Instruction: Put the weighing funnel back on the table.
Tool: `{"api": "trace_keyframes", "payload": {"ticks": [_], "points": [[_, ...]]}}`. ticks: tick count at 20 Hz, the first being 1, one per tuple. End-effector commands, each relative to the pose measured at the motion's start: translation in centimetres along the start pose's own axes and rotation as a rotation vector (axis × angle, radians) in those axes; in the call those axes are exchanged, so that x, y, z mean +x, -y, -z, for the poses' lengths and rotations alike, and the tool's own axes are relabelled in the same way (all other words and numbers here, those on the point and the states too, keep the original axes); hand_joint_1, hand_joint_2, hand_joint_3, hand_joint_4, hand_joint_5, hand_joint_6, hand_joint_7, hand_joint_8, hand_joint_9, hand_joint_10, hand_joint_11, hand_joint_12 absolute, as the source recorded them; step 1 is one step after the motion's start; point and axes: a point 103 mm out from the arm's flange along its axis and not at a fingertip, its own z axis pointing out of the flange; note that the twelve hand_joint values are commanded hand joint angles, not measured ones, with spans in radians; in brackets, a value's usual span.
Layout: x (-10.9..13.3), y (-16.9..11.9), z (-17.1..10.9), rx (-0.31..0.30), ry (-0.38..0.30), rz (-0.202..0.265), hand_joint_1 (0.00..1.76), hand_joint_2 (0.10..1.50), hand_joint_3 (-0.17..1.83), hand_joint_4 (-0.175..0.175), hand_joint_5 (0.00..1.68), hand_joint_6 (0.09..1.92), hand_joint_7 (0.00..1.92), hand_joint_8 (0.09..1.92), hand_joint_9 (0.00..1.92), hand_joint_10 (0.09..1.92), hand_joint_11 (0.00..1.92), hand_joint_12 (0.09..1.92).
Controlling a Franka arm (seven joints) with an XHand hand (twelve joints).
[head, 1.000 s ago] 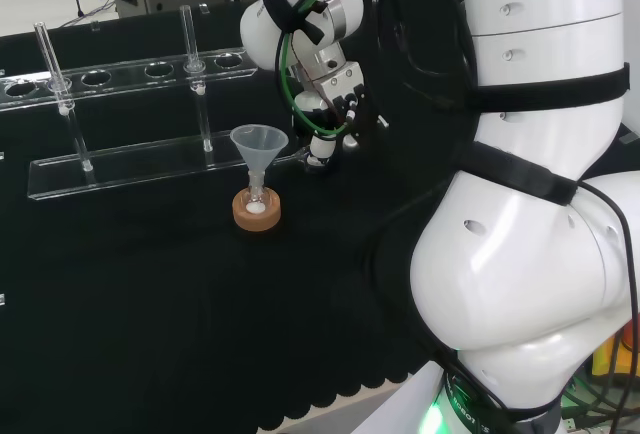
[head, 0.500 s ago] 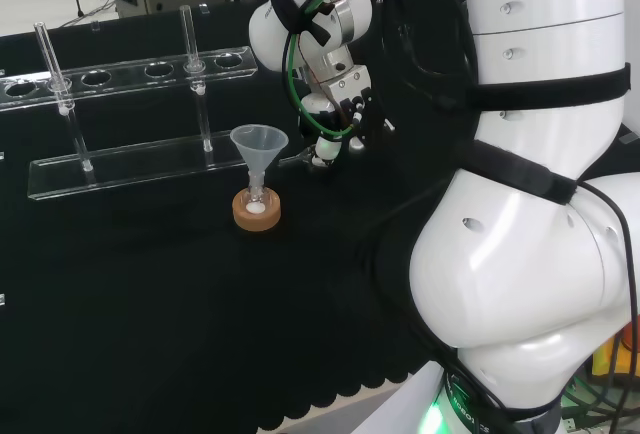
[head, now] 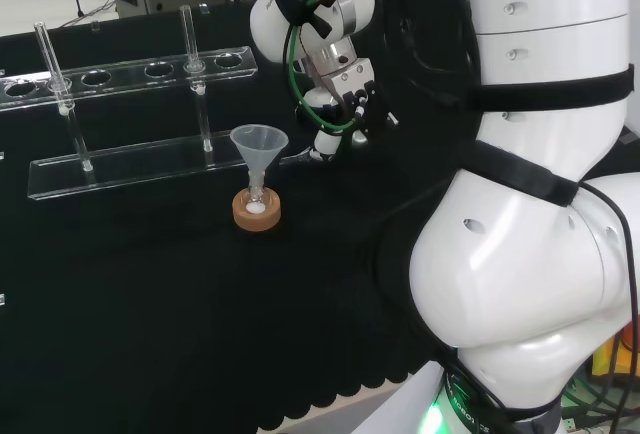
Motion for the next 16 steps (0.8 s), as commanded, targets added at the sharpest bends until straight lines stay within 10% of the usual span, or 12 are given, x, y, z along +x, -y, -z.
{"api": "trace_keyframes", "payload": {"ticks": [1,16], "points": [[-1.0,1.5,1.2,-0.022,-0.018,-0.016,0.78,0.60,0.60,-0.061,0.30,0.09,0.09,0.70,0.38,0.67,0.27,1.34],[-2.7,9.0,7.5,-0.125,-0.011,-0.080,0.77,0.61,0.58,-0.061,0.33,0.09,0.15,0.70,0.42,0.68,0.30,1.35]]}}
